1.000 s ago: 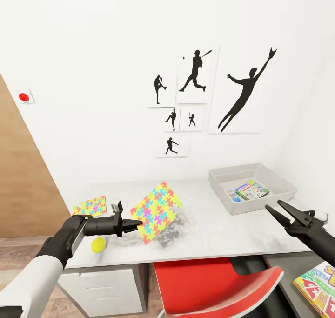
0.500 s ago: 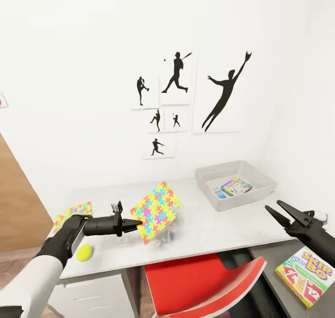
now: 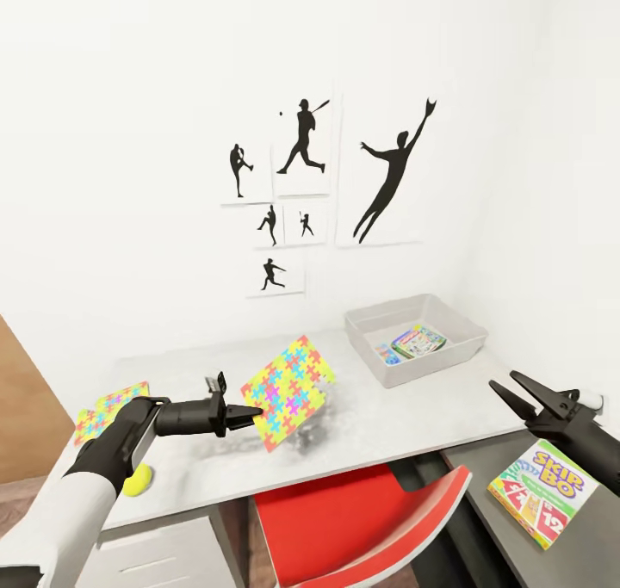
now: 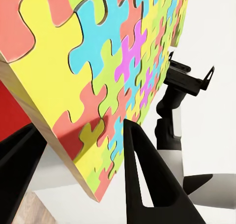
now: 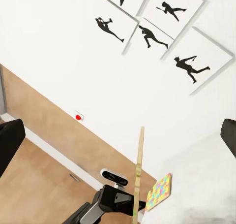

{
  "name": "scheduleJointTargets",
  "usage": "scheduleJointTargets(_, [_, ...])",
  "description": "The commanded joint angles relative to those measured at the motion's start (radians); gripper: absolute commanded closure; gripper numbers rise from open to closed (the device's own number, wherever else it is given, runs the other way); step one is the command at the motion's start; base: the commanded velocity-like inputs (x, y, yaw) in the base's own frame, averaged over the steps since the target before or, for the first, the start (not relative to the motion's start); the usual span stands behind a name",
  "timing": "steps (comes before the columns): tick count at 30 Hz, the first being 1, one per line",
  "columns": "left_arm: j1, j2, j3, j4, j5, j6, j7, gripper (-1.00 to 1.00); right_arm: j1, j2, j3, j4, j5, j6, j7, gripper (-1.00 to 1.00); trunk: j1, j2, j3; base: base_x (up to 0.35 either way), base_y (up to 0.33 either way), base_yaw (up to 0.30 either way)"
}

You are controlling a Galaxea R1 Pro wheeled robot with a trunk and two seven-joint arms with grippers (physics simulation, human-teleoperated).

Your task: Put all the toys in the child's room - the three board games (two on the bed and one on the table), the two jigsaw puzzles on the table, and the tennis ball on the table - inside the toy box on the table in the child's room.

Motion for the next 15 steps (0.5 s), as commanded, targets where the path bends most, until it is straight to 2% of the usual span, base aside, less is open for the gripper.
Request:
scheduleJointTargets(1, [-0.001,0.000,-0.001,0.000,0.000,0.011,-0.004,1.00,-0.001,0.000,0.000,0.000,0.003,0.003,0.005,-1.00,0.001,-0.002,-0.002,0.000,0.000,-0.001])
scheduleJointTargets(11, [-0.001,0.001,0.000,0.000,0.001,0.009,-0.004,1.00,-0.001,0.000,0.000,0.000,0.004,0.003,0.005,-1.00,0.001,-0.002,-0.002,0.000,0.000,0.000])
scheduleJointTargets(15, [-0.001,0.019,0.001,0.000,0.001,0.010,-0.004,1.00,-0.001,0.000,0.000,0.001,0.004,0.003,0.006,-1.00,0.001,-0.002,-0.002,0.000,0.000,-0.024])
